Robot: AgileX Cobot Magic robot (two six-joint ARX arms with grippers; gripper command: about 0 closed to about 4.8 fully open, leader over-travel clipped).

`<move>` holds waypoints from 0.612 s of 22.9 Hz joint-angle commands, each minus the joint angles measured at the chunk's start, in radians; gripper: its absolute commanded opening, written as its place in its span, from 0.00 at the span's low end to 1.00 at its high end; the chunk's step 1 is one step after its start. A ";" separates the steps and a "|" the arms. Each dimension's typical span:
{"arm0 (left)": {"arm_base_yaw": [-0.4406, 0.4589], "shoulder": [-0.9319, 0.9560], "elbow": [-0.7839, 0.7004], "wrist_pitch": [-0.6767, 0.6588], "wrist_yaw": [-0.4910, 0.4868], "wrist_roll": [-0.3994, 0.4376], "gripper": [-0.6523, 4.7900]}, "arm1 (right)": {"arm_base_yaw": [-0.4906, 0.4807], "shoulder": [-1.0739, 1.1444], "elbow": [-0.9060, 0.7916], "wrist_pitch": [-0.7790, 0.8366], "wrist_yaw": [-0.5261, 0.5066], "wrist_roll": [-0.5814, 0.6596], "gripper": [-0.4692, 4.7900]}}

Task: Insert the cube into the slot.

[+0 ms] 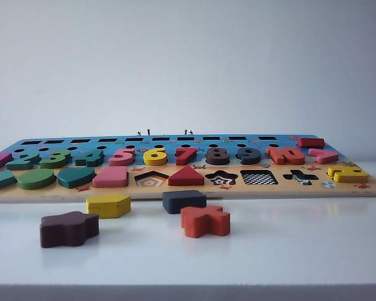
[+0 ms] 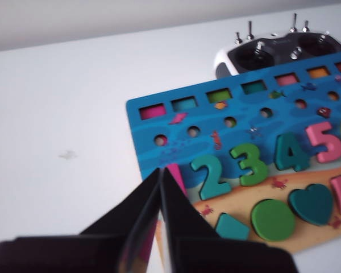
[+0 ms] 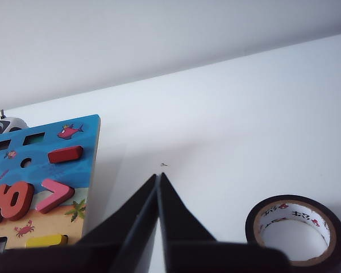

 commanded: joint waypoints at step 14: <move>-0.193 0.284 0.398 -0.578 0.324 0.035 0.15 | 0.259 0.485 0.352 -0.080 0.008 0.013 0.07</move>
